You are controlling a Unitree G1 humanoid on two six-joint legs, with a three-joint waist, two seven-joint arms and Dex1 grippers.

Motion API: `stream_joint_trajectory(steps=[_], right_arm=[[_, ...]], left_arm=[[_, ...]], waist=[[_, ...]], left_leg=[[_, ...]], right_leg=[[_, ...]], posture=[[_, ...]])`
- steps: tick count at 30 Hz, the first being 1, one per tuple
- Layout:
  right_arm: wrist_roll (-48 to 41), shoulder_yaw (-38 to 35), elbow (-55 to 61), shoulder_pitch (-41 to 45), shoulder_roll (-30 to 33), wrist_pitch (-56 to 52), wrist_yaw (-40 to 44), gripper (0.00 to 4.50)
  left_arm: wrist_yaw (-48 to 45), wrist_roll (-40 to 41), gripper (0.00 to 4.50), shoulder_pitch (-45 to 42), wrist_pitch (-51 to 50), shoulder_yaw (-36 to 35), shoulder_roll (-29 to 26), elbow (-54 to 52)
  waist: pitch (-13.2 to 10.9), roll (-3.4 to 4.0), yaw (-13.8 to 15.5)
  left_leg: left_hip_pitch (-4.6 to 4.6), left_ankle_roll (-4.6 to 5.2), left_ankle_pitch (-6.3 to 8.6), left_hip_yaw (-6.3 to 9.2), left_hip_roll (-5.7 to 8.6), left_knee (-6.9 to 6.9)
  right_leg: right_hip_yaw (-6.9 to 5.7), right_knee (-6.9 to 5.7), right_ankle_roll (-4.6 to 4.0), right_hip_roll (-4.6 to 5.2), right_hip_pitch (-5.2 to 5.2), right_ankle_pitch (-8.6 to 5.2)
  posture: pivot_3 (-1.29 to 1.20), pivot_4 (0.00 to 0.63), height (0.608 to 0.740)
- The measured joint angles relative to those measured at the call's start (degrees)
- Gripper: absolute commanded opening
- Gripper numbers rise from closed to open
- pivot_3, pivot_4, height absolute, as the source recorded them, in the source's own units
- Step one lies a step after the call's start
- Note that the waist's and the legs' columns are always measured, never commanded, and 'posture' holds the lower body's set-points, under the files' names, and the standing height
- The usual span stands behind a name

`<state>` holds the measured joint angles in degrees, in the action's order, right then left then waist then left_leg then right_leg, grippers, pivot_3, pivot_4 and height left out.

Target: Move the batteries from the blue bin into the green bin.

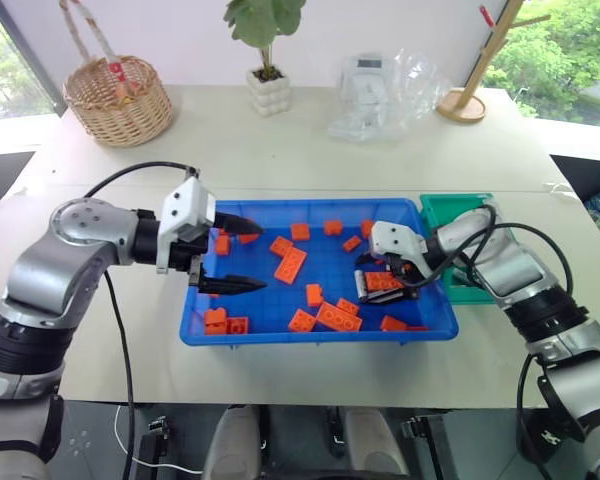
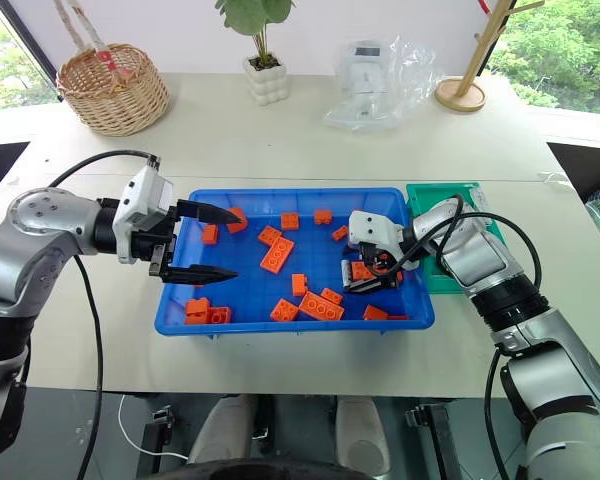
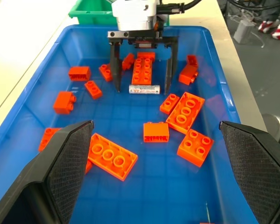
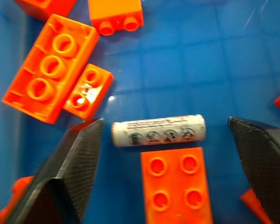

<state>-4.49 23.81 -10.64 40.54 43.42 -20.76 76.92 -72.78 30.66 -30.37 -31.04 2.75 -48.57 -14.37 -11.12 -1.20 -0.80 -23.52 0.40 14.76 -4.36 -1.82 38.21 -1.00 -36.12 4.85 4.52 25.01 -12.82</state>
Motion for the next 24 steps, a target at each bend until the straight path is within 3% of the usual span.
stream_joint_trajectory(steps=[2, 6, 9, 14, 18, 22, 23, 24], right_arm=[[-0.22, -0.26, 0.4, -0.32, -0.03, -0.1, 0.16, 2.27], [-3.27, -3.64, 4.21, -1.34, 0.25, -4.8, 0.24, 2.22], [-7.59, -10.09, 7.08, 0.01, 1.77, -10.6, -0.89, 2.22], [-10.94, -23.66, 5.62, 4.05, 10.97, -17.85, -5.12, 2.22], [-12.16, -28.17, 5.94, -3.34, 14.23, -20.11, -6.31, 2.22], [-11.0, -28.49, 3.67, -8.66, 13.85, -20.2, -12.05, 4.14], [-10.58, -28.82, 3.32, -8.71, 13.85, -20.17, -13.47, 4.45], [-10.43, -29.09, 3.31, -8.72, 13.85, -20.04, -14.37, 4.45]], left_arm=[[0.26, 0.04, 4.5, 0.46, -0.06, -0.16, -0.05, -0.04], [0.37, 0.09, 4.5, 0.56, -0.07, -0.25, -0.32, -0.15], [0.32, 0.09, 4.5, 0.58, -0.01, -0.25, -0.34, -0.13], [0.14, -0.09, 4.5, 0.62, 0.48, -0.28, -0.32, 1.19], [-0.13, -0.29, 4.5, 0.25, 1.44, -0.14, 0.19, 3.57], [-0.26, -0.4, 4.5, -1.16, 1.7, -0.11, 0.99, 5.87], [-0.38, -0.43, 4.5, -1.75, 1.79, -0.11, 1.05, 6.09], [-0.5, -0.48, 4.5, -2.25, 1.93, -0.11, 1.13, 6.4]], waist=[[0.0, 0.0, 0.1], [0.0, 0.0, 0.14], [-0.01, 0.02, 0.15], [0.0, 0.0, 0.63], [0.04, -0.06, 0.3], [0.01, -0.02, -0.22], [0.01, -0.02, -0.29], [0.01, -0.02, -0.3]], left_leg=[[0.0, 0.0, 0.0, 0.0, 0.0, 0.0], [-0.01, 0.0, 0.0, 0.0, 0.0, 0.01], [-0.01, 0.0, 0.0, 0.0, 0.0, 0.0], [-0.01, 0.01, 0.01, 0.0, 0.01, -0.03], [0.02, 0.03, 0.02, -0.02, 0.0, -0.03], [0.04, 0.03, 0.02, -0.18, 0.01, 0.01], [0.04, 0.03, 0.02, -0.19, 0.01, 0.0], [0.06, 0.03, 0.02, -0.19, 0.01, 0.0]], right_leg=[[0.0, 0.0, 0.0, 0.01, -0.01, 0.0], [0.0, 0.0, 0.0, 0.03, 0.0, 0.0], [0.0, 0.0, 0.0, 0.03, 0.0, 0.0], [-0.01, 0.06, -0.04, 0.06, -0.01, -0.02], [0.0, 0.06, -0.05, 0.05, -0.04, -0.02], [0.15, -0.01, -0.05, 0.06, 0.05, -0.01], [0.16, -0.02, -0.04, 0.05, 0.06, 0.0], [0.16, -0.02, -0.03, 0.03, 0.06, 0.0]], posture=[[0.0, 0.15, 0.736], [0.0, 0.15, 0.736], [0.0, 0.15, 0.736], [0.0, 0.15, 0.736], [0.0, 0.15, 0.736], [0.0, 0.15, 0.736], [0.0, 0.15, 0.736], [0.0, 0.15, 0.736]])
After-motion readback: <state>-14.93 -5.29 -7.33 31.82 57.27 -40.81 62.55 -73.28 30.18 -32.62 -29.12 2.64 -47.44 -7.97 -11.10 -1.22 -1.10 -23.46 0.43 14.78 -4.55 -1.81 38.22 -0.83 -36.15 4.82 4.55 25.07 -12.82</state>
